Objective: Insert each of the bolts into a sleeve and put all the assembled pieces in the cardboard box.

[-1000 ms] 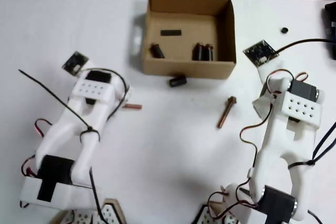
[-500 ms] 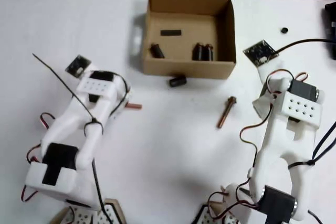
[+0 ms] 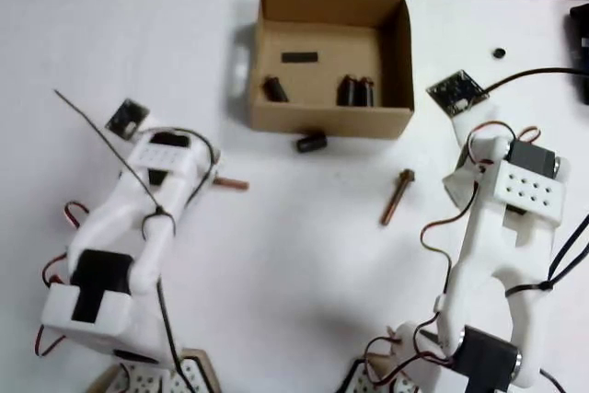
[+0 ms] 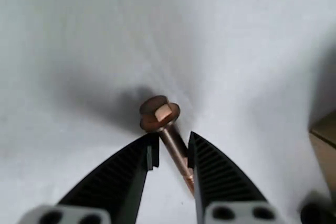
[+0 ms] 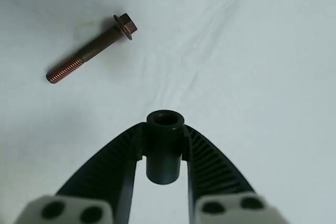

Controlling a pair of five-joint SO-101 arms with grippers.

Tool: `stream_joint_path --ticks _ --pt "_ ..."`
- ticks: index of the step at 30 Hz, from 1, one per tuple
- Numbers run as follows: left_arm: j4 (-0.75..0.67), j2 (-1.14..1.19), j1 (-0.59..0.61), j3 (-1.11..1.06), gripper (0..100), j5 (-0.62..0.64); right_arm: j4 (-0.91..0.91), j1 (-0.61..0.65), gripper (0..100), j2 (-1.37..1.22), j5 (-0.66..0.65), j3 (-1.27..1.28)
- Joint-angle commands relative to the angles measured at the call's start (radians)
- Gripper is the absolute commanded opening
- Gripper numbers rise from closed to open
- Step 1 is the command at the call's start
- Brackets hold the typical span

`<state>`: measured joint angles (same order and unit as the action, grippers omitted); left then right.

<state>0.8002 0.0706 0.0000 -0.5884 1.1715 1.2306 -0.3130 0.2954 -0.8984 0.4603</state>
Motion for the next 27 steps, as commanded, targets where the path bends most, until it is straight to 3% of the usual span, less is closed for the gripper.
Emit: stream_joint_path --ticks 1,10,16,27 --pt "-0.023 0.002 0.002 0.005 11 0.009 -0.005 0.007 2.0 0.050 -0.008 -0.006" --pt "0.040 0.123 0.000 0.076 11 0.031 -0.005 0.002 2.0 0.050 -0.008 -0.006" --pt "0.040 0.137 0.000 0.082 2 0.031 -0.005 0.002 2.0 0.050 -0.008 -0.009" --pt "0.075 0.135 -0.002 0.119 2 0.023 -0.005 0.004 2.0 0.050 -0.008 -0.011"
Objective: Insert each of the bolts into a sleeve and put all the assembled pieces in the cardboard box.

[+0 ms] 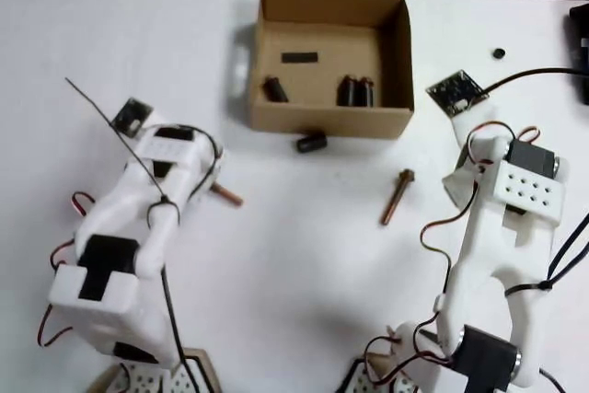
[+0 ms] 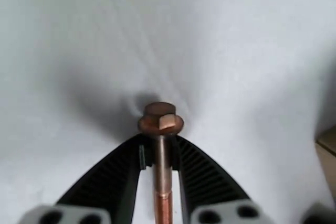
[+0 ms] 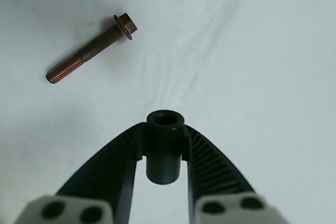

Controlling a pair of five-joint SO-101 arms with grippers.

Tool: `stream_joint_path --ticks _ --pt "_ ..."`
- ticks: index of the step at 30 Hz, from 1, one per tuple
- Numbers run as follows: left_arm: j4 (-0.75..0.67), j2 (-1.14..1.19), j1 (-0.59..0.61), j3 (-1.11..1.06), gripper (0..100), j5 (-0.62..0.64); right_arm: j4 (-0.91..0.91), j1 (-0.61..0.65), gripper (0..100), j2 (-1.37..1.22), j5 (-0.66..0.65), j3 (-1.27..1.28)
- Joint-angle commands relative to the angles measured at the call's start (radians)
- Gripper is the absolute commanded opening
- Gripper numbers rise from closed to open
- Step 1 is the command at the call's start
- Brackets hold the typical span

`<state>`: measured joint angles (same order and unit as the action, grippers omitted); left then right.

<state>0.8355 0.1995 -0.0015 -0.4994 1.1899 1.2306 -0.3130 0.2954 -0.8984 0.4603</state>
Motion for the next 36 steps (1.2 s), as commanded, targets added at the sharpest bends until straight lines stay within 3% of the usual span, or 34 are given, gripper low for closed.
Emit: stream_joint_path --ticks 1,8,11,17,23,28,36 --pt "0.072 0.006 0.005 0.065 2 -0.008 -0.005 0.002 2.0 0.050 -0.008 -0.011" --pt "0.460 0.014 0.006 0.476 2 -0.259 -0.012 0.008 2.0 0.051 0.002 -0.035" --pt "0.537 0.011 0.014 0.610 2 -0.362 -0.012 0.008 2.0 0.051 0.017 -0.069" --pt "0.647 0.006 0.025 0.797 2 -0.597 -0.056 0.016 2.0 0.053 0.189 -0.130" --pt "0.781 -0.009 0.008 1.073 2 -0.865 -0.067 0.122 2.0 0.168 0.324 -0.127" --pt "0.845 -0.121 -0.080 1.268 2 -0.893 -0.067 0.243 2.0 0.377 0.448 -0.109" --pt "0.832 -0.192 -0.222 1.193 2 -0.873 -0.070 0.412 2.0 0.636 0.766 0.071"
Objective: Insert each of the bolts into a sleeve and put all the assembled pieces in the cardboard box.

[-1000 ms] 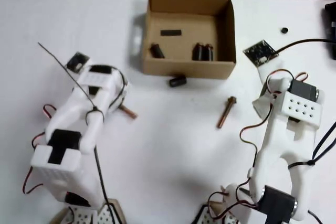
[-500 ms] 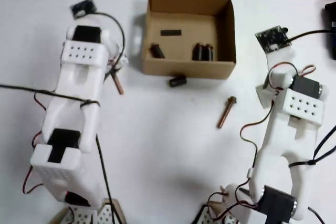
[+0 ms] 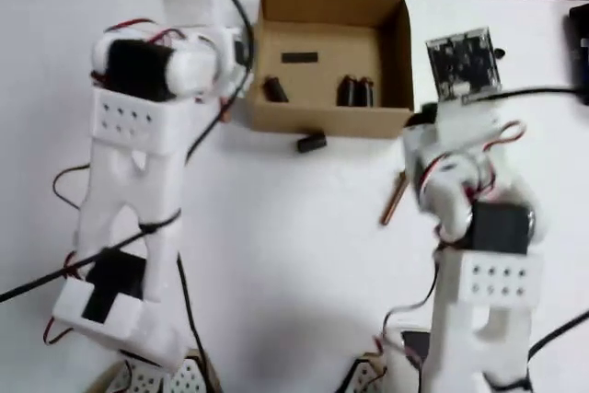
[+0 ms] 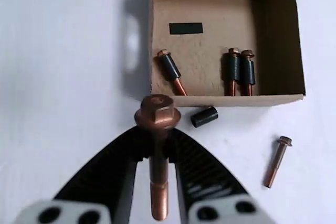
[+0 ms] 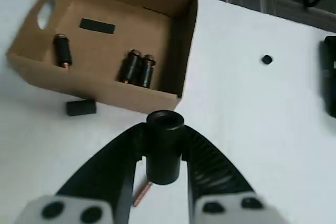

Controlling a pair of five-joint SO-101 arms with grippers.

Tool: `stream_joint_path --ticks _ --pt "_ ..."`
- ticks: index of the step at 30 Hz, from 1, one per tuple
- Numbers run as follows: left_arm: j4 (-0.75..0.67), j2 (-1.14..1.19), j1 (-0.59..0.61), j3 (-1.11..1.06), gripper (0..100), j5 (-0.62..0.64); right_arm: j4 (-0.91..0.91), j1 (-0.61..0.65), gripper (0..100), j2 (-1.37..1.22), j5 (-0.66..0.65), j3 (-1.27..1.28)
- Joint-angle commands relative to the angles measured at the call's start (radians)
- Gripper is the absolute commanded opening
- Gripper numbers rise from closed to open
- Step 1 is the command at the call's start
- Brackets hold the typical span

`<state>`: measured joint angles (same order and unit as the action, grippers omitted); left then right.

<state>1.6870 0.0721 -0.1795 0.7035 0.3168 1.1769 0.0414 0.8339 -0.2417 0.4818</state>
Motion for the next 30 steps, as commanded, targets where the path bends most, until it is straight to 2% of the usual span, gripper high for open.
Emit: stream_joint_path --ticks 1,6,9,13,19,23,30 --pt "-0.052 -0.074 -0.049 -0.030 2 0.000 -0.024 0.085 2.0 0.131 0.135 0.092" --pt "-0.226 -0.201 -0.083 -0.179 2 0.000 -0.110 0.166 2.0 0.294 0.210 0.322" --pt "-0.310 -0.325 -0.129 -0.403 2 -0.006 -0.165 0.180 2.0 0.400 0.221 0.437" --pt "-0.512 -0.554 -0.144 -0.722 2 -0.021 -0.214 0.188 2.0 0.506 0.222 0.560" --pt "-0.764 -0.778 -0.152 -1.087 2 -0.014 -0.246 0.314 2.0 0.579 0.224 0.697" --pt "-0.770 -0.812 -0.206 -1.132 2 -0.011 -0.291 0.406 2.0 0.601 0.250 0.770" --pt "-0.752 -0.809 -0.244 -1.132 2 0.037 -0.298 0.484 2.0 0.605 0.290 0.798"
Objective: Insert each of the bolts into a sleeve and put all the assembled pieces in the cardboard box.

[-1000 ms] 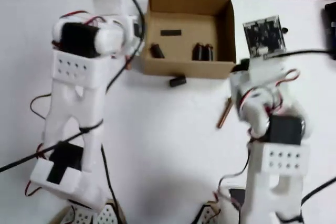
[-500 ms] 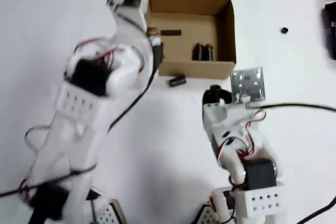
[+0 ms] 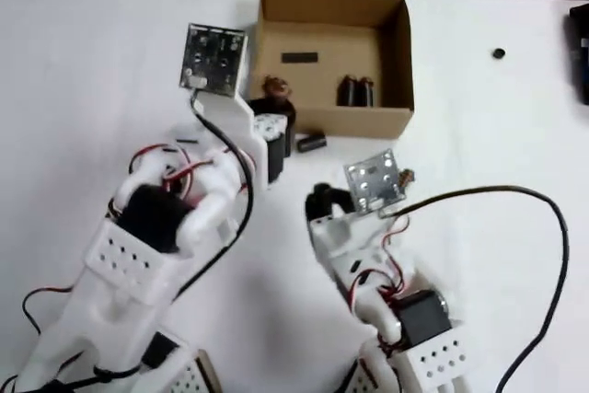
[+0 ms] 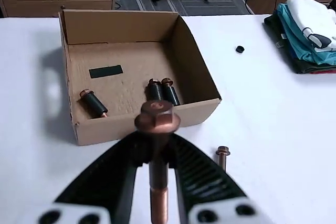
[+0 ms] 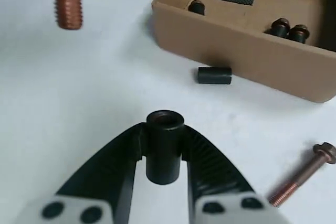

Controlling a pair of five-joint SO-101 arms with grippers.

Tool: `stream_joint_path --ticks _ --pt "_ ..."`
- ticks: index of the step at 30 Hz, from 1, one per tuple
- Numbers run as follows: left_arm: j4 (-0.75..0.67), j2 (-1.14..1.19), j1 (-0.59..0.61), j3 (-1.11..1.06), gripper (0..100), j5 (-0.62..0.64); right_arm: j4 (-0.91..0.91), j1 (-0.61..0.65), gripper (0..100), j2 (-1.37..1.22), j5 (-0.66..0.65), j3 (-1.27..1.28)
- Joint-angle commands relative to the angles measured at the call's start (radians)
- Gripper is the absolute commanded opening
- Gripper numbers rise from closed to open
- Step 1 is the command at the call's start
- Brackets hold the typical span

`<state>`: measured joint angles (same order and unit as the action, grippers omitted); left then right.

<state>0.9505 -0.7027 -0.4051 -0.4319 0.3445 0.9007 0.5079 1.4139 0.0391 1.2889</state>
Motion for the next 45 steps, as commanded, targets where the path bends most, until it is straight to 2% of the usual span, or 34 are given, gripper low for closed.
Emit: stream_joint_path --ticks 1,9,13,30,45 --pt "-0.014 -0.034 -0.028 0.004 2 0.009 -0.031 0.018 2.0 0.025 0.009 -0.003" --pt "0.029 -0.034 -0.055 0.001 2 0.075 -0.220 0.010 2.0 0.025 0.005 0.094" --pt "0.018 -0.034 -0.055 -0.021 2 0.078 -0.219 0.018 2.0 0.027 0.005 0.092" --pt "-0.242 -0.032 -0.057 -0.182 2 0.081 -0.228 0.071 2.0 0.027 0.009 0.064" --pt "-0.267 -0.034 -0.057 -0.245 2 0.103 -0.226 0.070 2.0 0.027 0.008 0.020"
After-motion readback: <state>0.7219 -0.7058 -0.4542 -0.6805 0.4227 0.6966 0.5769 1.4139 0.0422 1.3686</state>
